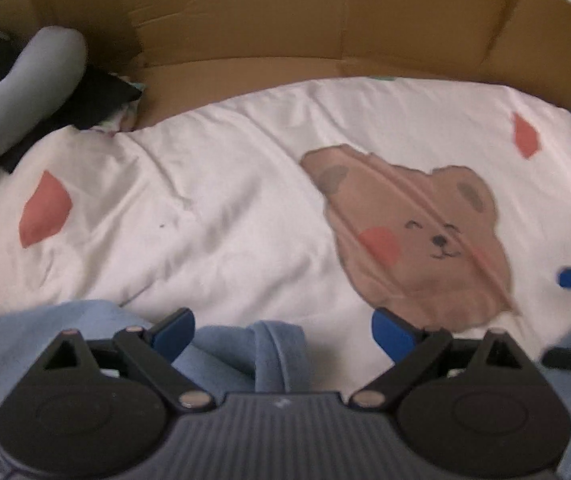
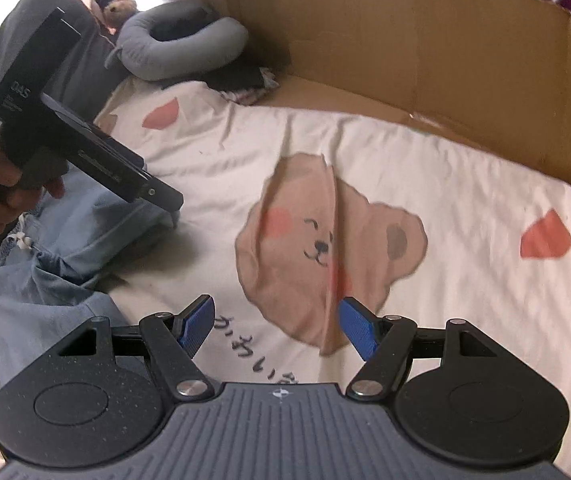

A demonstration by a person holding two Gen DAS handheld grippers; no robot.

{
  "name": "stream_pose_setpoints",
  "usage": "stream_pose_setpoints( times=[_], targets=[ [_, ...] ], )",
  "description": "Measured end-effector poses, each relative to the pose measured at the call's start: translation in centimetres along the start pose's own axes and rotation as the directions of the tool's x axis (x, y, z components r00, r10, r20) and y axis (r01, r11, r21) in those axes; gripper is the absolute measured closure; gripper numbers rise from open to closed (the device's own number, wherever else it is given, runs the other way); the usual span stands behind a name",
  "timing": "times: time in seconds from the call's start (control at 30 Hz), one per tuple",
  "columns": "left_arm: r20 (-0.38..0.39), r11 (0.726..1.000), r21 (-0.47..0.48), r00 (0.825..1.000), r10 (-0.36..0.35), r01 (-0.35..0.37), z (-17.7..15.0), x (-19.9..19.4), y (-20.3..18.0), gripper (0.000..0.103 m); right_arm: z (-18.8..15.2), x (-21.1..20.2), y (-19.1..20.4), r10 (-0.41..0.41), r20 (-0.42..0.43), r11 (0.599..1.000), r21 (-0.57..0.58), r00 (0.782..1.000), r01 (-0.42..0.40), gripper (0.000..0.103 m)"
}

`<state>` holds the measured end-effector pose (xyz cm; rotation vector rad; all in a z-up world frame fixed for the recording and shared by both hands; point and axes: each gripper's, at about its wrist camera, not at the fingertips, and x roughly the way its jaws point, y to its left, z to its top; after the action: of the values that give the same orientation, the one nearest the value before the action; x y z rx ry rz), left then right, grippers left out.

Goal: Fold clothes

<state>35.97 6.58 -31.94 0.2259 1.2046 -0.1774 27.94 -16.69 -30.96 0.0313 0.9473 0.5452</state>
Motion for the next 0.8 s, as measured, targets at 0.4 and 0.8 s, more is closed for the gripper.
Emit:
stream_pose_setpoints(
  times=[0.4,0.8],
  targets=[
    [-0.02,0.984,0.163,0.996,0.081,-0.077,-4.0,1.1,-0.1,0.033,-0.7,1.1,1.3,0.023,-0.03,0.998,0.056,0.999,-0.022,0.029],
    [0.016,0.986,0.14,0.996,0.093,-0.095,-7.7,-2.5,3.2,0.076,-1.4,1.6,1.4,0.025,-0.048,0.998,0.05,0.999,-0.023,0.029]
  ],
)
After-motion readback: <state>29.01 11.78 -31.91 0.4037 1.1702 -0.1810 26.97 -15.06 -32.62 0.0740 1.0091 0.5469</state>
